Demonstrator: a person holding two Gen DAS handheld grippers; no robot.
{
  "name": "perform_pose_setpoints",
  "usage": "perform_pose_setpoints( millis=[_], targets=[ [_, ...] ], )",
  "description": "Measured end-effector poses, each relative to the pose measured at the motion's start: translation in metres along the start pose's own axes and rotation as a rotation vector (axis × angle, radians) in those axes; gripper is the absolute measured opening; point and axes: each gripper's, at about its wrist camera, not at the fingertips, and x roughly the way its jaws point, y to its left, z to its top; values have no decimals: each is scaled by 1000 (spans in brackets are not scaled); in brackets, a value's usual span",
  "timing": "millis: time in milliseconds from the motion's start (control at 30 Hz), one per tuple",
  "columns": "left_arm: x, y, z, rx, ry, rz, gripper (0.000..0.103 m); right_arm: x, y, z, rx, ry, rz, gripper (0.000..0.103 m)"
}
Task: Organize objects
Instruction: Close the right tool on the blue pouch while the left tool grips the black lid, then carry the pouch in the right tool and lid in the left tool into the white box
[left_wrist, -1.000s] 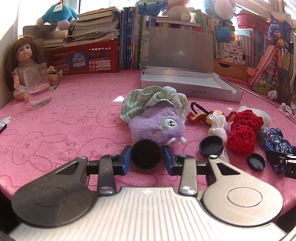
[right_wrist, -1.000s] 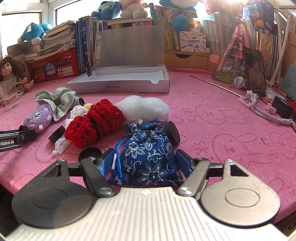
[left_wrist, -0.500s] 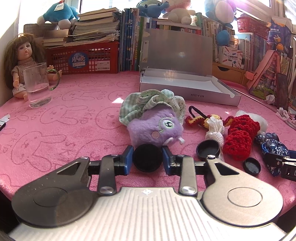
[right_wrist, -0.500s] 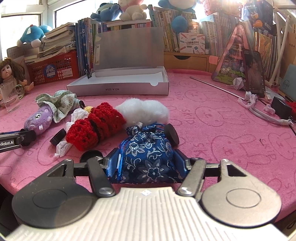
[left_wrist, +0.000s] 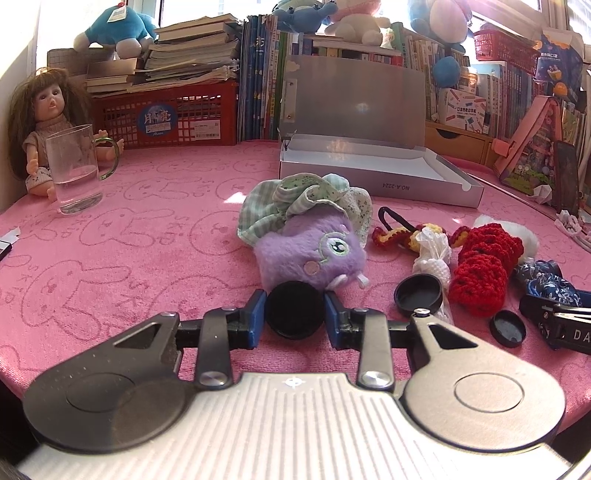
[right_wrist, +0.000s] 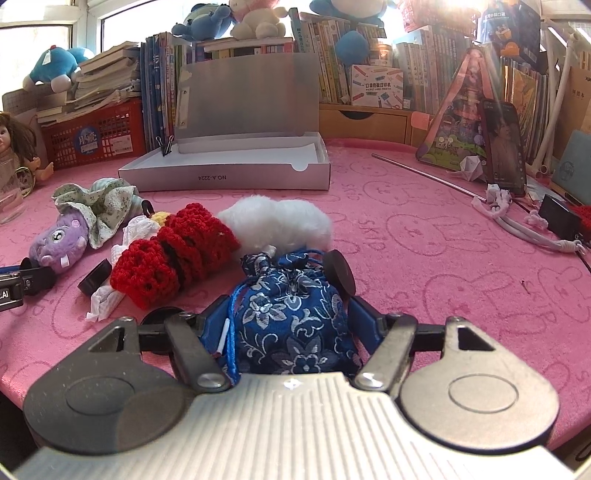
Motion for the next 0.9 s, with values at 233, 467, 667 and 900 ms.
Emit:
perform_pose_setpoints(
  millis=[233, 467, 667, 900],
  targets=[
    [-16, -3, 12, 5, -65, -17, 38, -11, -1, 6, 9, 4, 38, 59],
    [-28, -12, 20, 19, -103, -57, 38, -25, 1, 19, 27, -43, 98, 58],
    [-28, -19, 26, 25, -109, -78, 38, -27, 2, 24, 36, -58, 113, 58],
    [-20, -25, 35, 18, -84, -103, 38, -26, 4, 29, 37, -70, 117, 58]
  ],
)
